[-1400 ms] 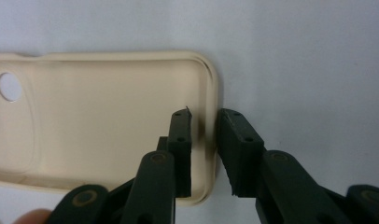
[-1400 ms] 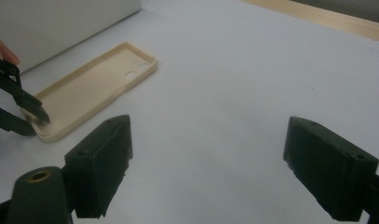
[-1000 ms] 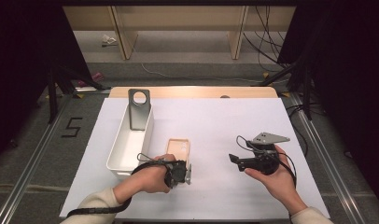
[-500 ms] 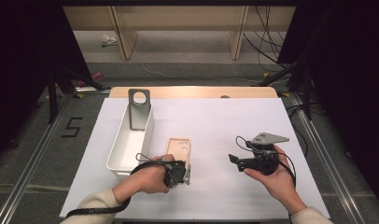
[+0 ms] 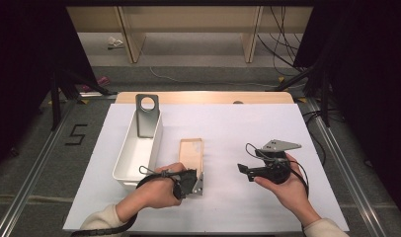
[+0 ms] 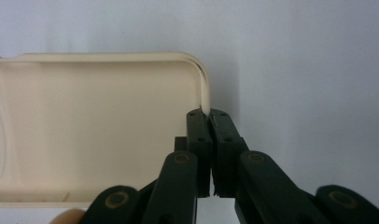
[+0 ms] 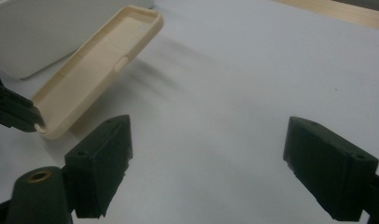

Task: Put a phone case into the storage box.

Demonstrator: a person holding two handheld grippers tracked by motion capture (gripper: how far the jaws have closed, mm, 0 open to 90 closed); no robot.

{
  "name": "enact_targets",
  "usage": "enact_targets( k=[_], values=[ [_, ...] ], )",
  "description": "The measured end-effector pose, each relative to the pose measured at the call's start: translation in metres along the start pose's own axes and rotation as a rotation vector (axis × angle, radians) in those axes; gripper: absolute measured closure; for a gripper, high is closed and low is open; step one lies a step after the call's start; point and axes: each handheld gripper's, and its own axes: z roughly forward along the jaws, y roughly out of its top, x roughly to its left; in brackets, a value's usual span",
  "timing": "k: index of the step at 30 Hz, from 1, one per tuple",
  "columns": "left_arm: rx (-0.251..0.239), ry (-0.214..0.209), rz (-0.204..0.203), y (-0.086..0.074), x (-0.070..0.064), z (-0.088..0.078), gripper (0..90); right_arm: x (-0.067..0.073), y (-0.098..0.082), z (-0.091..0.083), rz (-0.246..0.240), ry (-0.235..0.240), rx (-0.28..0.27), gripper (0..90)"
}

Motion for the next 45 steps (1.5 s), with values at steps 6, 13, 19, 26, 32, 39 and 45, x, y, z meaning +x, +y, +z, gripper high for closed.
enact_targets(
  k=[6, 13, 19, 26, 32, 39, 45],
  values=[
    [-0.025, 0.026, 0.023, 0.006, -0.001, -0.008, 87.3, 0.011, 0.010, 0.013, -0.023, 0.042, 0.003, 16.8],
    [-0.033, 0.025, 0.050, 0.013, -0.005, -0.013, 87.4, 0.022, 0.022, 0.031, -0.004, 0.100, 0.001, 18.1],
    [-0.048, 0.027, 0.061, 0.018, -0.009, -0.015, 87.4, 0.032, 0.036, 0.050, 0.014, 0.139, 0.001, 21.4],
    [-0.048, 0.024, 0.076, 0.020, -0.011, -0.015, 87.4, 0.033, 0.047, 0.073, 0.046, 0.171, 0.027, 26.7],
    [-0.051, 0.029, 0.093, 0.022, -0.012, -0.016, 87.4, 0.032, 0.049, 0.081, 0.075, 0.175, 0.042, 31.0],
    [-0.047, 0.032, 0.118, 0.025, -0.013, -0.017, 87.4, 0.028, 0.049, 0.082, 0.103, 0.179, 0.045, 41.2],
    [-0.064, 0.030, 0.119, 0.025, -0.015, -0.016, 87.4, 0.027, 0.049, 0.081, 0.127, 0.191, 0.051, 54.5]
  ],
)
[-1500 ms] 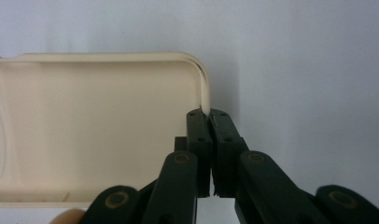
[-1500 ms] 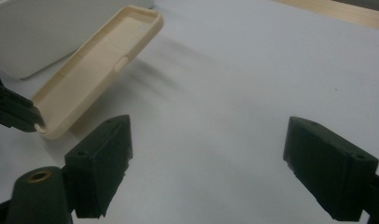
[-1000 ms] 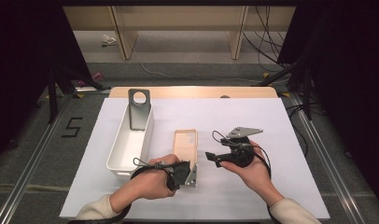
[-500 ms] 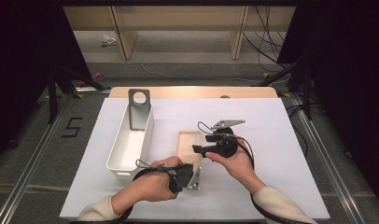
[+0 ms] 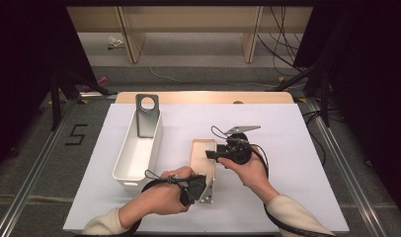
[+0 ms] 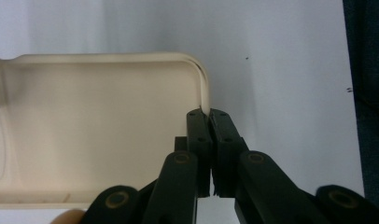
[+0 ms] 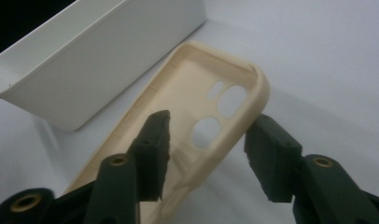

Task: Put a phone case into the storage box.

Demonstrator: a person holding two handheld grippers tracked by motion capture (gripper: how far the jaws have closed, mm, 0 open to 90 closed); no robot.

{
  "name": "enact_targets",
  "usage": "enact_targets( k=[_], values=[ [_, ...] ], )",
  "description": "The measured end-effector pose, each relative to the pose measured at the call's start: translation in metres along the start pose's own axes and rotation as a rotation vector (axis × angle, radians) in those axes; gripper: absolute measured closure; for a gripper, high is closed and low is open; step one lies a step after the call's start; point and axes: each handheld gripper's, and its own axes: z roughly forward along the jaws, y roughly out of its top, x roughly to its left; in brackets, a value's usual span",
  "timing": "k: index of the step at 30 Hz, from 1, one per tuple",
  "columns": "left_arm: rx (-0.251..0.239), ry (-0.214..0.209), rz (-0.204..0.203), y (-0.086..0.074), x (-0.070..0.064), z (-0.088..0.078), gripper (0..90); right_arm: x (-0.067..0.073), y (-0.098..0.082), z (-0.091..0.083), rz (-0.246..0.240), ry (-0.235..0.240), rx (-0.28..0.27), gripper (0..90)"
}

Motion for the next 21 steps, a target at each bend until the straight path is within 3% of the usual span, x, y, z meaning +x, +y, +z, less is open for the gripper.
enact_targets(
  k=[5, 17, 21],
  values=[
    [0.002, -0.007, 0.003, -0.001, 0.000, 0.002, 87.4, 0.000, 0.001, -0.003, 0.022, 0.015, -0.011, 65.5],
    [-0.025, 0.011, -0.023, -0.005, 0.004, 0.009, 87.4, 0.007, 0.006, -0.018, 0.095, 0.089, -0.087, 80.8],
    [-0.029, 0.019, -0.030, -0.007, 0.005, 0.010, 87.0, 0.011, 0.008, -0.023, 0.107, 0.115, -0.105, 82.3]
  ],
)
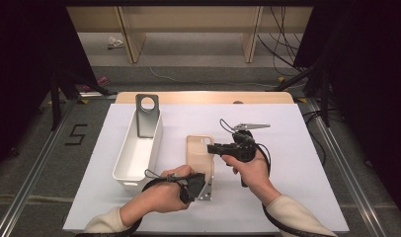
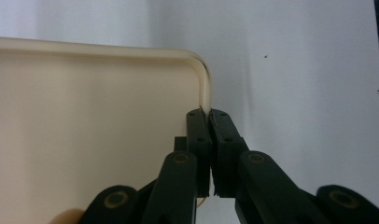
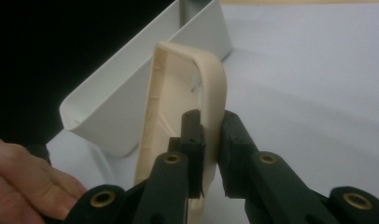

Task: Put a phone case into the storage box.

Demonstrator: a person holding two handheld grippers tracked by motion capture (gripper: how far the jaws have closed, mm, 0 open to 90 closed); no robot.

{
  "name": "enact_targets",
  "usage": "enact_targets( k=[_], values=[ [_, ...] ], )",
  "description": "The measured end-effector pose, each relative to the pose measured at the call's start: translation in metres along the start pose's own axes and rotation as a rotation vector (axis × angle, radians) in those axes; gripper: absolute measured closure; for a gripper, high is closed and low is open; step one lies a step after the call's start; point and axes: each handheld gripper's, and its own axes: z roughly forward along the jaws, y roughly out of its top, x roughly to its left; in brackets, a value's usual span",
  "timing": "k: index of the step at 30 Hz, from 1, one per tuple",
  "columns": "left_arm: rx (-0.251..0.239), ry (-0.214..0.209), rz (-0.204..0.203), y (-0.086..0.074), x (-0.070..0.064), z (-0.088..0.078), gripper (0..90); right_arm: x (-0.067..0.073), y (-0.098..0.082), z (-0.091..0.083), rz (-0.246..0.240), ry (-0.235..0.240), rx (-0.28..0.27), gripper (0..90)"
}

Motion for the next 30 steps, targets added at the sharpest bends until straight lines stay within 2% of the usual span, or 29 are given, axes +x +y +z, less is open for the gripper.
enact_targets(
  k=[5, 7, 11, 16, 18, 22, 28, 30],
  values=[
    [-0.026, 0.024, -0.025, -0.005, 0.004, 0.001, 84.8, 0.006, 0.003, -0.006, -0.002, 0.016, -0.027, 82.7],
    [-0.052, 0.032, -0.036, -0.006, 0.006, -0.001, 80.0, 0.008, 0.004, -0.009, -0.012, 0.010, -0.037, 82.7],
    [-0.168, 0.032, -0.097, -0.008, 0.011, -0.011, 62.9, 0.010, 0.006, -0.014, -0.042, -0.015, -0.058, 82.5],
    [-0.342, 0.087, -0.175, -0.007, 0.016, -0.026, 39.6, 0.010, 0.008, -0.018, -0.062, -0.036, -0.082, 82.4],
    [-0.388, 0.109, -0.198, -0.007, 0.017, -0.031, 32.0, 0.009, 0.008, -0.020, -0.065, -0.045, -0.092, 82.4],
    [-0.478, 0.157, -0.258, -0.011, 0.024, -0.039, 27.0, 0.006, 0.010, -0.025, -0.061, -0.060, -0.107, 82.3],
    [-0.537, 0.245, -0.352, -0.023, 0.033, -0.049, 29.9, 0.002, 0.011, -0.029, -0.054, -0.074, -0.123, 82.3],
    [-0.549, 0.274, -0.394, -0.027, 0.036, -0.051, 30.6, 0.001, 0.011, -0.030, -0.052, -0.076, -0.125, 82.3]
  ],
)
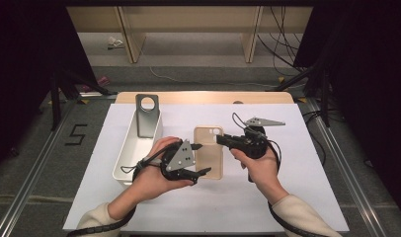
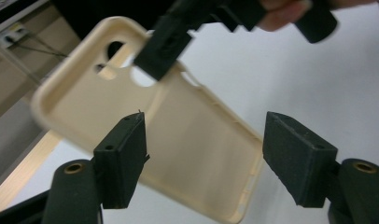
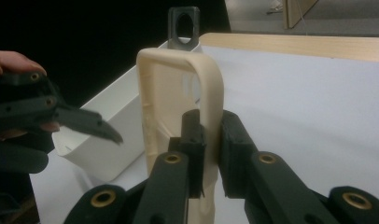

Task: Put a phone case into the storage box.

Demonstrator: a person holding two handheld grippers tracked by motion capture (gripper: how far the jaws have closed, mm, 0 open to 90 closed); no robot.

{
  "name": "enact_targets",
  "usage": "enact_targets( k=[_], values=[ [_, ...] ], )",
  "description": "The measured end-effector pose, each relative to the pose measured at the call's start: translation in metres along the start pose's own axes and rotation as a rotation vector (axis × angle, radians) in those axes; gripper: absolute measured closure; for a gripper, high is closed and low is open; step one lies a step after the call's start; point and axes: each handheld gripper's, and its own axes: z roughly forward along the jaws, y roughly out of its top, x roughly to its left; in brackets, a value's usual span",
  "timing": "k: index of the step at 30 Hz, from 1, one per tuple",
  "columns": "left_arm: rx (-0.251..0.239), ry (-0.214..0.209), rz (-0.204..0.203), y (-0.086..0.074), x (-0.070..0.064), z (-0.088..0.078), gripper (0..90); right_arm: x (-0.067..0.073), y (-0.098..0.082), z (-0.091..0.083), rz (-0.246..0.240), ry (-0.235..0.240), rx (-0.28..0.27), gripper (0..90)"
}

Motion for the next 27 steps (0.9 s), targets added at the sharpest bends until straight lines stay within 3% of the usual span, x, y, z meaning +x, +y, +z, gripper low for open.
enact_targets(
  k=[4, 8, 13, 17, 21, 27],
  values=[
    [-0.022, 0.075, -0.085, -0.003, 0.008, -0.003, 32.0, -0.001, 0.000, -0.001, 0.003, -0.003, -0.003, 82.3],
    [-0.003, 0.140, -0.139, -0.006, 0.013, -0.003, 34.3, 0.000, 0.000, -0.001, 0.000, -0.007, -0.004, 82.3],
    [0.007, 0.193, -0.272, -0.009, 0.018, 0.000, 40.6, 0.000, 0.000, 0.000, -0.003, -0.008, -0.002, 82.3],
    [-0.005, 0.211, -0.369, -0.010, 0.026, 0.002, 48.6, 0.001, -0.001, 0.000, -0.009, -0.009, 0.002, 82.3],
    [-0.033, 0.190, -0.449, -0.009, 0.034, 0.006, 56.5, 0.003, -0.001, 0.002, -0.013, -0.008, 0.005, 82.2],
    [-0.035, 0.196, -0.484, -0.008, 0.036, 0.011, 70.2, 0.003, -0.001, 0.002, -0.020, -0.010, 0.007, 82.2]
  ],
)
